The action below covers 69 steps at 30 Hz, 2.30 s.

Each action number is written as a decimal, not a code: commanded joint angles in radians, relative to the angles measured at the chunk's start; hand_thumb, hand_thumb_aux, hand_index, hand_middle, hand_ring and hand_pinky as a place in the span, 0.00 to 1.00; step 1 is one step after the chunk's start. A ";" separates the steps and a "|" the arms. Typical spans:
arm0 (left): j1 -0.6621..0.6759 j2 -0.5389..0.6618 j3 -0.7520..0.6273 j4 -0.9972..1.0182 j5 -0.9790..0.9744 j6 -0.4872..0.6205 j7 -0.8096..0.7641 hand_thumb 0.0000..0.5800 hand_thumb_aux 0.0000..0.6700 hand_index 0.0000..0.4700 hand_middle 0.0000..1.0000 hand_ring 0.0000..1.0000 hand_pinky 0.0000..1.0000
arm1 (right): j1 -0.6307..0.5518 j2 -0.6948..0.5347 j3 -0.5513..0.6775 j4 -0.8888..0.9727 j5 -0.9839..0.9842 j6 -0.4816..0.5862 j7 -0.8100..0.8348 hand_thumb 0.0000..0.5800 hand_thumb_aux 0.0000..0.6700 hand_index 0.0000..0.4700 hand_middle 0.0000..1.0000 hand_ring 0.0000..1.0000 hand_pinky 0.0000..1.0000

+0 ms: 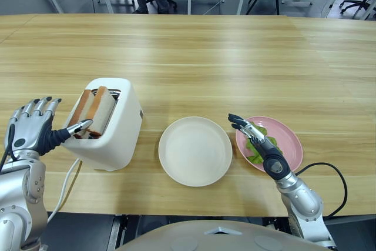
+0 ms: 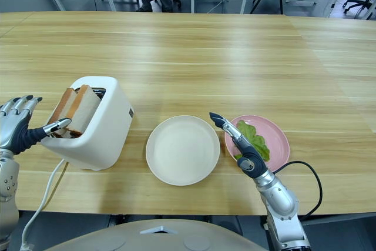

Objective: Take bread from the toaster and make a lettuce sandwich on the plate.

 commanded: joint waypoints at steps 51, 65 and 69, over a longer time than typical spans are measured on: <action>-0.159 -0.011 -0.185 0.053 -0.050 0.004 0.114 1.00 1.00 0.98 0.00 0.00 0.00 | 0.018 0.015 0.005 -0.013 -0.026 0.028 -0.019 0.00 0.00 0.00 0.00 0.00 0.00; -0.228 -0.043 -0.056 -0.007 -0.205 -0.032 0.210 1.00 1.00 0.98 1.00 1.00 1.00 | 0.007 0.014 0.006 -0.015 -0.022 0.034 -0.017 0.00 0.00 0.00 0.00 0.00 0.00; -0.249 -0.048 -0.016 -0.011 -0.233 -0.046 0.254 1.00 1.00 0.98 1.00 1.00 1.00 | 0.002 0.014 0.006 -0.010 -0.021 0.032 -0.016 0.00 0.00 0.00 0.00 0.00 0.00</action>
